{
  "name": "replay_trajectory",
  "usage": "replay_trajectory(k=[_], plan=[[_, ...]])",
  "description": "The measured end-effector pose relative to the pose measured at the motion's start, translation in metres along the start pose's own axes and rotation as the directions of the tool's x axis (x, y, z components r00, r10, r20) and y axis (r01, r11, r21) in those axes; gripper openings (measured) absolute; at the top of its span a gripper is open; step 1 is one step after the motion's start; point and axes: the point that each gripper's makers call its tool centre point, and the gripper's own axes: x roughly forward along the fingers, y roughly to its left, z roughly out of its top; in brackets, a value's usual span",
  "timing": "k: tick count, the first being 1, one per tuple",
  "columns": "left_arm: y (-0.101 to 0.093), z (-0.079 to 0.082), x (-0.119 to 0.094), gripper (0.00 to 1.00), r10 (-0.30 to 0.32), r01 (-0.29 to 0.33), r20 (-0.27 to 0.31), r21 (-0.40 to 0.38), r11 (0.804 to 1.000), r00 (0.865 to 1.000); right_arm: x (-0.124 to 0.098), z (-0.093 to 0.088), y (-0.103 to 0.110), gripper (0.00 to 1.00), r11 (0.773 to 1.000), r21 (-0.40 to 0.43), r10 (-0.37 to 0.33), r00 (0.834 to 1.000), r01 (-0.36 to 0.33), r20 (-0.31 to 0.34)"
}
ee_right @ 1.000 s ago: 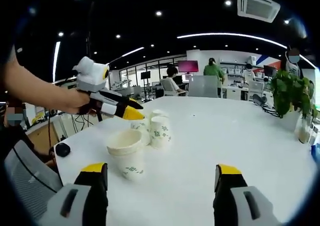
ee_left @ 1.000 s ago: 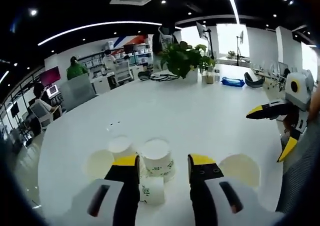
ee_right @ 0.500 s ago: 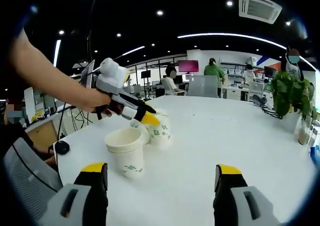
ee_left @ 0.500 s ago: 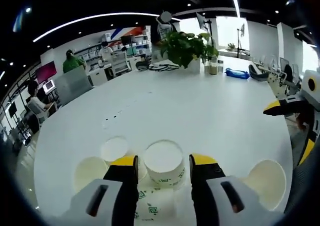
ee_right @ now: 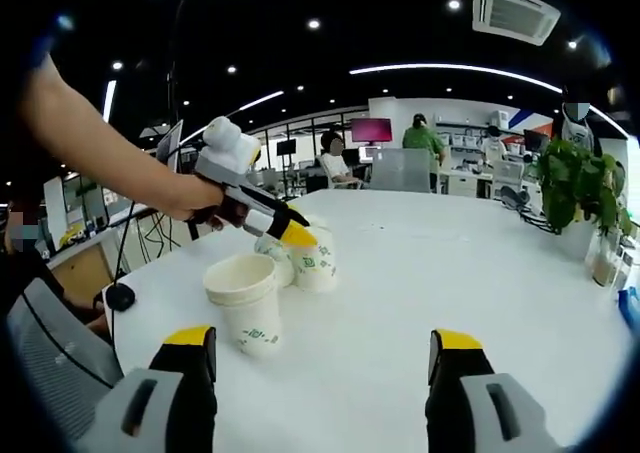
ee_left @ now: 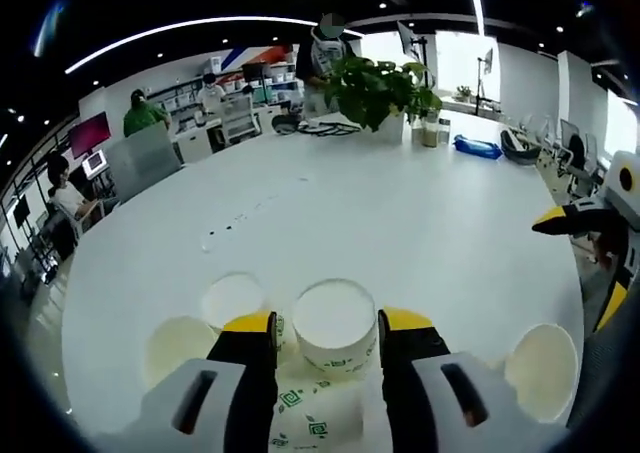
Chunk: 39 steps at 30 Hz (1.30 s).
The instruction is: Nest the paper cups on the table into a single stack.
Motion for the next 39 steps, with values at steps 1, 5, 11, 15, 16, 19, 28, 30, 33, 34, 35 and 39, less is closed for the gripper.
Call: replay_trajectory(k=[1,5,11,15,16,19,28,30,33,34,35,39], plan=[[-0.001,0.001,0.0,0.38,-0.001,0.001,0.0,0.004,1.0,1.0,0.0,0.0,0.0,0.88,1.0,0.0,0.0,1.0,0.0,-0.003],[-0.002,0.002,0.004,0.39,-0.008,0.008,-0.005,0.015,1.0,1.0,0.0,-0.002,0.001,0.88,1.0,-0.007,0.002,1.0,-0.002,-0.008],[-0.002,-0.005,0.012,0.37,-0.007,0.008,-0.033,0.038,0.999,0.999,-0.001,-0.002,0.001,0.88,0.999,-0.033,0.001,1.0,-0.001,-0.015],[-0.002,-0.006,0.016,0.37,-0.013,0.015,-0.033,0.05,0.999,0.999,0.0,-0.004,0.0,0.88,0.999,-0.04,-0.003,1.0,0.002,-0.023],[-0.002,-0.005,0.017,0.37,-0.013,0.014,-0.029,0.05,0.999,1.0,0.0,-0.004,0.0,0.88,0.999,-0.041,-0.003,1.0,0.002,-0.024],[-0.007,-0.004,0.019,0.39,-0.018,0.02,-0.032,0.056,0.998,0.999,0.001,-0.005,-0.001,0.87,0.999,-0.04,-0.006,1.0,0.005,-0.023],[-0.01,-0.005,0.018,0.36,-0.02,0.021,-0.03,0.038,0.999,0.999,0.0,-0.005,-0.002,0.86,0.999,-0.037,-0.012,1.0,0.011,-0.027],[-0.01,-0.004,0.019,0.36,-0.027,0.027,-0.025,0.031,0.999,0.999,0.0,-0.004,-0.001,0.86,0.999,-0.037,-0.01,1.0,0.009,-0.026],[-0.009,-0.002,0.017,0.35,-0.02,0.021,-0.015,0.039,0.999,1.0,0.0,-0.004,-0.001,0.86,0.999,-0.04,-0.009,1.0,0.008,-0.025],[-0.009,0.001,0.015,0.35,-0.019,0.02,-0.009,0.04,0.999,1.0,0.0,-0.003,0.0,0.86,0.999,-0.039,-0.009,1.0,0.008,-0.023],[-0.008,0.001,0.016,0.35,-0.017,0.017,-0.006,0.042,0.999,1.0,0.0,-0.003,0.0,0.86,0.999,-0.039,-0.009,1.0,0.008,-0.022],[-0.009,0.011,0.009,0.35,-0.013,0.012,0.015,0.031,0.999,1.0,-0.001,-0.002,-0.002,0.86,0.999,-0.035,-0.012,1.0,0.012,-0.016]])
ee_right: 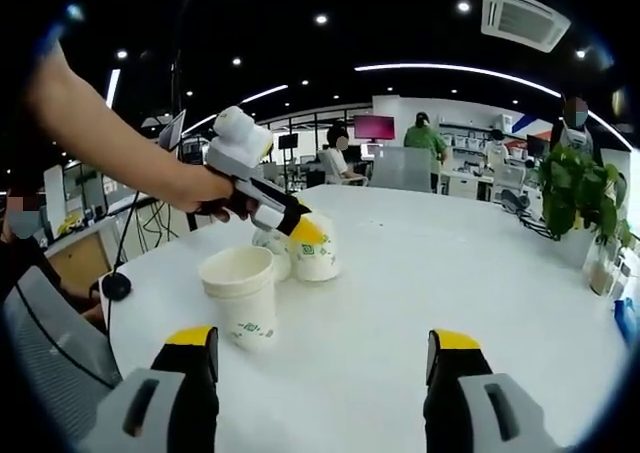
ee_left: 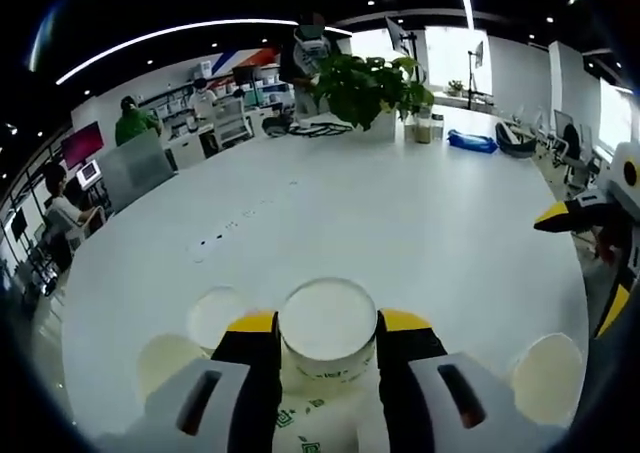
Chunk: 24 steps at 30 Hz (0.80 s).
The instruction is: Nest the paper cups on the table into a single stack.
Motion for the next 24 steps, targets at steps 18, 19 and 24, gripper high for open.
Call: replay_trajectory(k=[18,19,24], plan=[[-0.008,0.026,-0.036,0.35,0.013,-0.011,0.08,-0.018,1.0,0.997,-0.001,0.008,0.004,0.84,1.0,0.017,0.021,0.999,-0.022,0.035],[-0.008,0.027,-0.039,0.35,0.016,-0.014,0.085,-0.022,1.0,0.996,-0.001,0.008,0.004,0.84,1.0,0.017,0.022,0.999,-0.023,0.035],[-0.007,0.034,-0.056,0.35,0.037,-0.029,0.115,-0.073,0.997,0.993,-0.001,0.011,0.008,0.83,0.999,0.016,0.039,0.998,-0.04,0.045]])
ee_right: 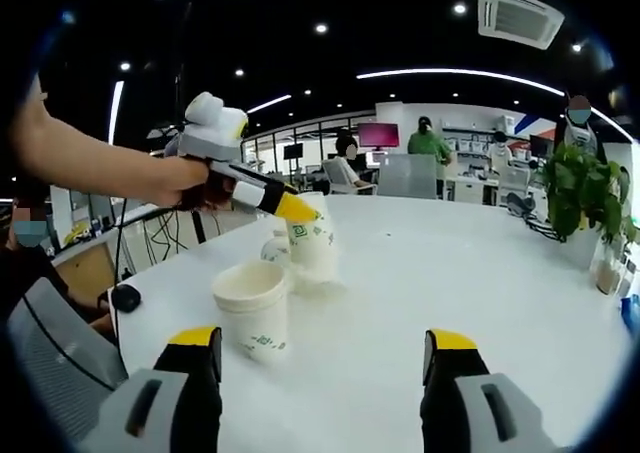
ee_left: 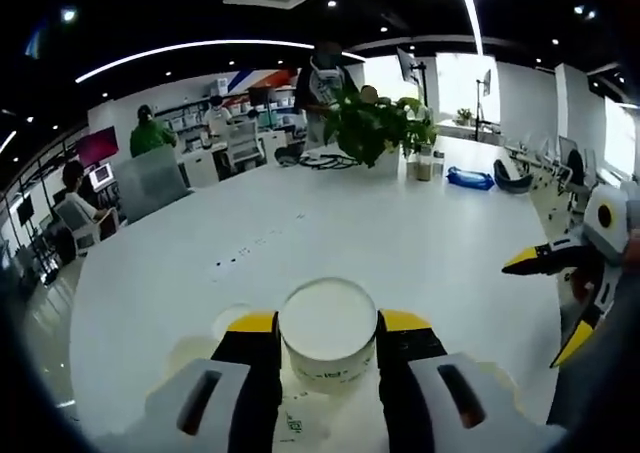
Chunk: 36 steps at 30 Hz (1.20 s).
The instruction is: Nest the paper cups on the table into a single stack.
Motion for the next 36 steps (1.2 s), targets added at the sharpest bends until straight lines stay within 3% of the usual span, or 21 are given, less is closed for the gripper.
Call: replay_trajectory(k=[9,14,23,27,36], plan=[[-0.006,0.014,-0.035,0.35,0.024,-0.022,0.046,-0.045,0.999,0.999,-0.001,0.004,0.005,0.82,1.0,-0.011,0.018,1.0,-0.018,0.013],[-0.021,0.024,-0.055,0.35,0.028,-0.023,0.072,-0.074,0.997,0.997,-0.004,0.012,0.007,0.77,0.999,0.022,0.033,0.998,-0.034,0.045],[-0.039,0.032,-0.077,0.35,0.009,-0.003,0.1,-0.062,0.998,0.995,-0.016,0.04,0.011,0.74,0.991,0.096,0.081,0.989,-0.093,0.122],[-0.054,0.036,-0.085,0.35,-0.002,0.009,0.108,-0.065,0.998,0.994,-0.019,0.045,0.022,0.7,0.982,0.111,0.14,0.982,-0.153,0.124],[-0.063,0.043,-0.099,0.35,-0.018,0.032,0.144,-0.093,0.995,0.989,-0.022,0.057,0.045,0.6,0.964,0.111,0.226,0.965,-0.241,0.134]])
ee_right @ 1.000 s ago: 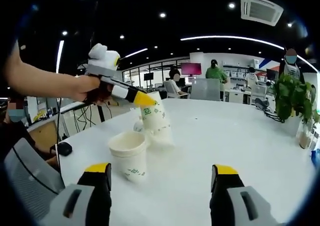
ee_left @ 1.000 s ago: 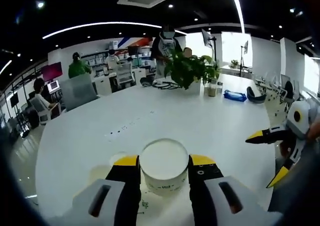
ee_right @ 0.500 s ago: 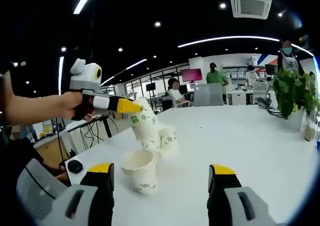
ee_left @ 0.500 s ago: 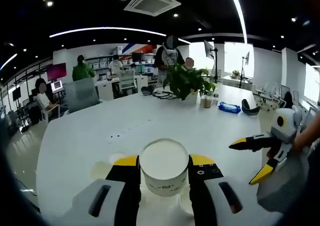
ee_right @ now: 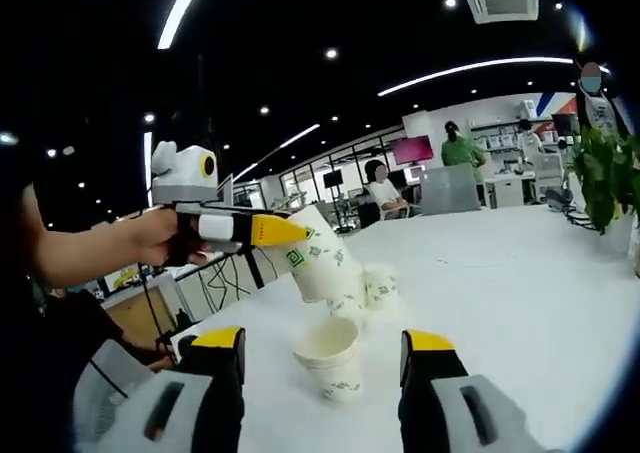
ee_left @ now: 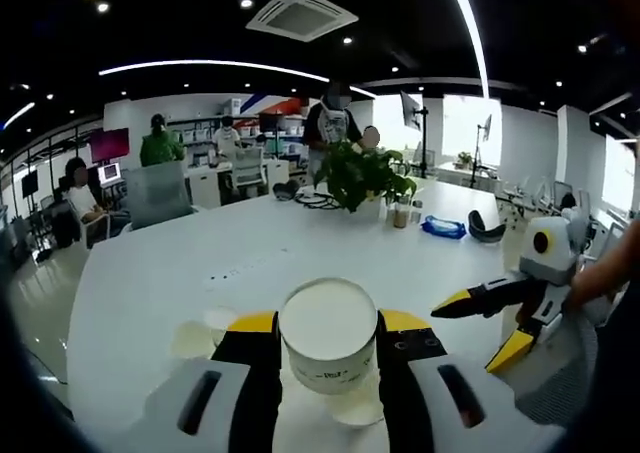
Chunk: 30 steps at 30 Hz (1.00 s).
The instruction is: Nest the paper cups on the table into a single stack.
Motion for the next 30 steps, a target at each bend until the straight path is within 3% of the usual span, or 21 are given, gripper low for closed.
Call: replay_trajectory(k=[11,25,30], plan=[[-0.019,0.014,-0.019,0.35,-0.032,0.033,0.046,-0.02,0.999,0.998,0.005,0.016,0.015,0.52,0.995,0.072,0.067,0.997,-0.07,0.039],[-0.022,0.025,-0.028,0.35,-0.074,0.08,0.099,-0.067,0.994,0.992,0.009,0.022,0.025,0.5,0.991,0.069,0.108,0.994,-0.11,0.035],[-0.025,0.023,-0.027,0.35,-0.091,0.097,0.09,-0.069,0.993,0.992,0.009,0.025,0.031,0.48,0.988,0.082,0.129,0.991,-0.132,0.039]])
